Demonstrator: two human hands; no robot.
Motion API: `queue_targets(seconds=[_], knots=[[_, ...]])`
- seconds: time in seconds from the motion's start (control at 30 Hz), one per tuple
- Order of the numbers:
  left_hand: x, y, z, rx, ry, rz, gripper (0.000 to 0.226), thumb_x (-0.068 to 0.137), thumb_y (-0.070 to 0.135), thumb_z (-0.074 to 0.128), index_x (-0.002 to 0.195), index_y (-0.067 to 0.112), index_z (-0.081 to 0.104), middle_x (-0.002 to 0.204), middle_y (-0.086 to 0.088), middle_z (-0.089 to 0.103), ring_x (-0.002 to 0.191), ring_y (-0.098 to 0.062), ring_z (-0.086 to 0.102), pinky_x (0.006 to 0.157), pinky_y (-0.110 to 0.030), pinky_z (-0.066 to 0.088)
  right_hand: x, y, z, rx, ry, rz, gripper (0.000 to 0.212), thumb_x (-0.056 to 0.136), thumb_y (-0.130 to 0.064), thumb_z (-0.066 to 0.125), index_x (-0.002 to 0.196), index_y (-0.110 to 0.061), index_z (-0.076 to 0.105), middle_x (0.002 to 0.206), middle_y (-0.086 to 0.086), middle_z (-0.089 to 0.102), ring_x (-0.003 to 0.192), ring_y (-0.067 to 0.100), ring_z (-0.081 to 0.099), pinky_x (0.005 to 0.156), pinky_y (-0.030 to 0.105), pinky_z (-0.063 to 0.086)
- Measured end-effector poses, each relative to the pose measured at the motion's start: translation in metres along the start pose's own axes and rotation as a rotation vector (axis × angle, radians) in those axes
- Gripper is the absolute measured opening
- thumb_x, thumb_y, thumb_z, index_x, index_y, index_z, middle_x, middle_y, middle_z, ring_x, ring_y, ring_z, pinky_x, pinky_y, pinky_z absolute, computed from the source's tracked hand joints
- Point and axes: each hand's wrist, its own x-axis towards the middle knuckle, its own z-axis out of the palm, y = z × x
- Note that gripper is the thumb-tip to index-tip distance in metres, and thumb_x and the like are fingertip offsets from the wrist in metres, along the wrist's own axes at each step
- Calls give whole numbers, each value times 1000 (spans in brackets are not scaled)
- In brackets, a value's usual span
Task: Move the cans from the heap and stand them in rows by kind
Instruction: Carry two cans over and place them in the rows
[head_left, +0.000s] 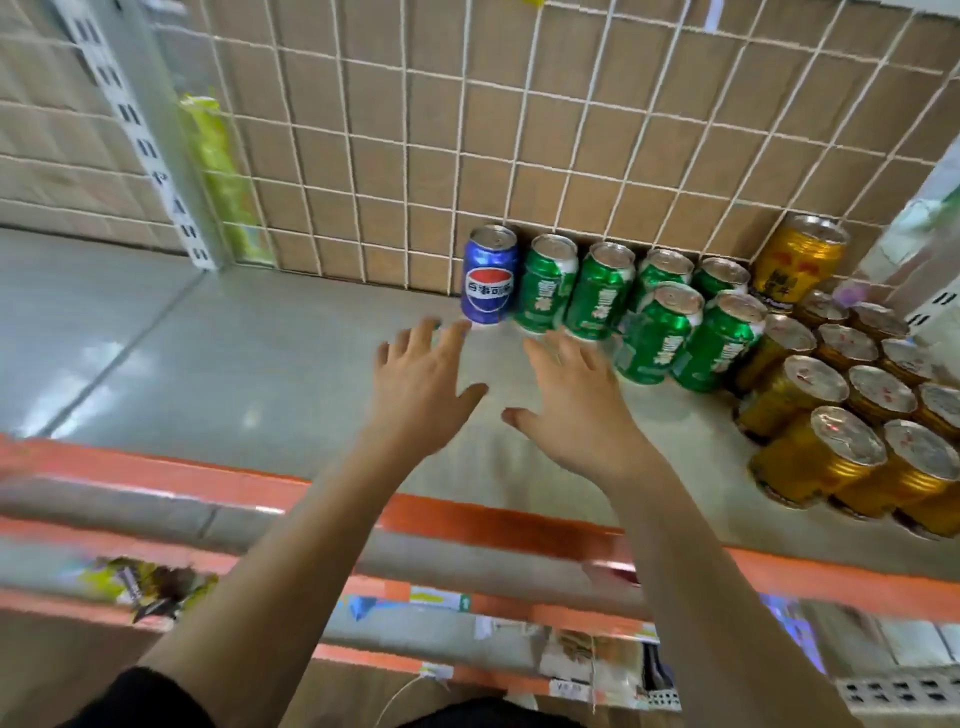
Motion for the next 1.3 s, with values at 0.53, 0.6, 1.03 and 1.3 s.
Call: queue_targets(seconds=[0.53, 0.6, 1.03, 1.3], knots=[[-255, -284, -161, -49, 321, -746, 59, 83, 35, 65, 135, 16, 45, 130, -16, 46, 118, -39, 45, 97, -47, 39, -43, -307, 95, 313, -20, -475, 60, 78, -22, 74, 131, -8, 49, 129, 15, 50, 121, 36, 44, 101, 37, 32], [-278, -304, -173, -55, 350, -816, 57, 84, 38, 64, 134, 16, 45, 131, -14, 46, 119, -38, 46, 97, -49, 40, -45, -339, 97, 335, -50, -543, 57, 78, -18, 73, 130, -7, 50, 125, 16, 52, 117, 35, 45, 98, 33, 31], [-302, -464, -218, -47, 436, -1079, 60, 87, 42, 58, 140, 22, 37, 138, -5, 39, 123, -30, 43, 99, -43, 40, 34, -524, 141, 484, -95, -784, 38, 78, -21, 73, 113, -15, 60, 99, -12, 49, 103, 25, 48, 82, 17, 27], [-251, -595, -278, 13, 364, -1101, 61, 88, 42, 57, 141, 23, 35, 141, -6, 36, 126, -32, 39, 102, -44, 38, 131, -647, 155, 498, -122, -781, 53, 85, -26, 63, 134, -21, 44, 133, 2, 46, 126, 19, 35, 96, 24, 28]])
